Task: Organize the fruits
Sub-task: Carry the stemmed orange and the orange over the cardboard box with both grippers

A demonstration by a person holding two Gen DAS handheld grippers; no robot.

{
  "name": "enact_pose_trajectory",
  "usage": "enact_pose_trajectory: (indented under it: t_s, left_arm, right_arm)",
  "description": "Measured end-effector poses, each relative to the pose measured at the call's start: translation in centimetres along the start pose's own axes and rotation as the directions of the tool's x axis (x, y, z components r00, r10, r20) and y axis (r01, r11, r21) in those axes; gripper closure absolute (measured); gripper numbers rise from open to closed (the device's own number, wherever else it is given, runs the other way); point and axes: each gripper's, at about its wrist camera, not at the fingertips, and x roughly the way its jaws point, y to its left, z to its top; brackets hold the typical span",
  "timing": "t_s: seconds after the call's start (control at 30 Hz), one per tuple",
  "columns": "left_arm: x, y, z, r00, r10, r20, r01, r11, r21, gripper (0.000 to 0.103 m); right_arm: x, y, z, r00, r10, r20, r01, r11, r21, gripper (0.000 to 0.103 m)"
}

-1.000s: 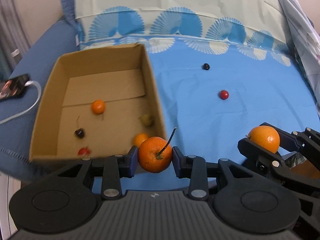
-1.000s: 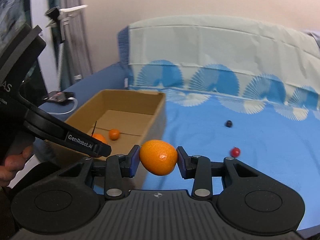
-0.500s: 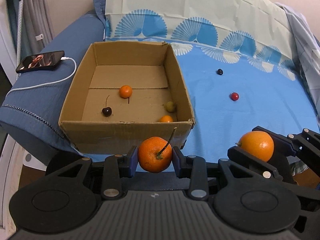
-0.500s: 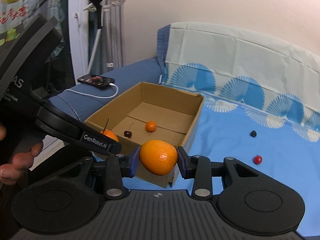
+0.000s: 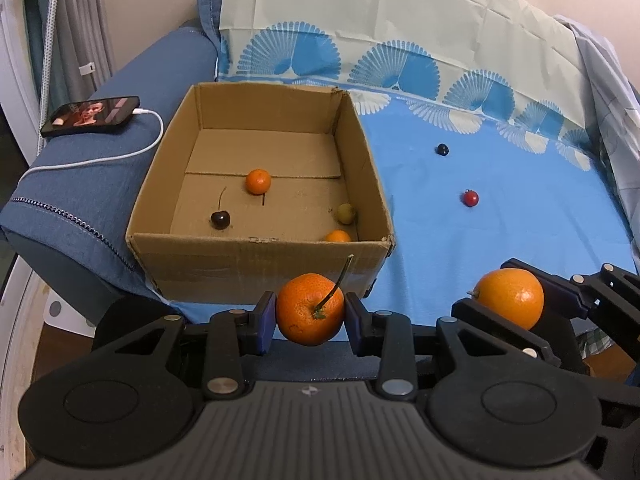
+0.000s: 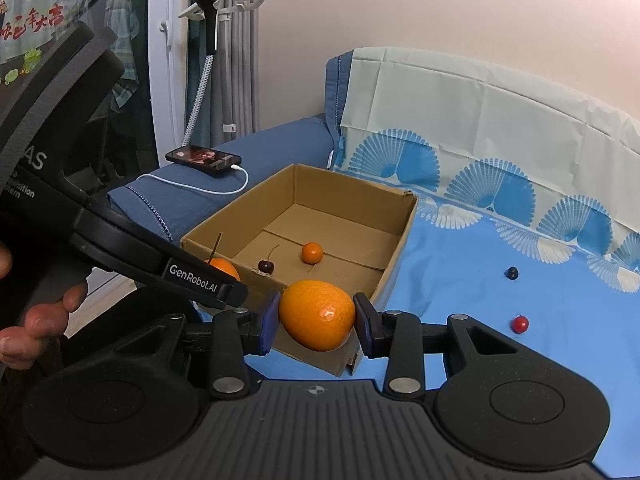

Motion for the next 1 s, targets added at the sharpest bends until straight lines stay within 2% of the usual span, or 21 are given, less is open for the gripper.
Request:
enact_pose_trajectory:
  t_s: [1.0]
  left_arm:
    - [2.0,1.4,1.0,1.000,0.005,-0.017,-0.006,1.000,-0.024,0.063]
  right_arm:
    - [2.8,-1.0,0.9,0.999,-0.013,-0.046,0.014,1.000,0.006,0.062]
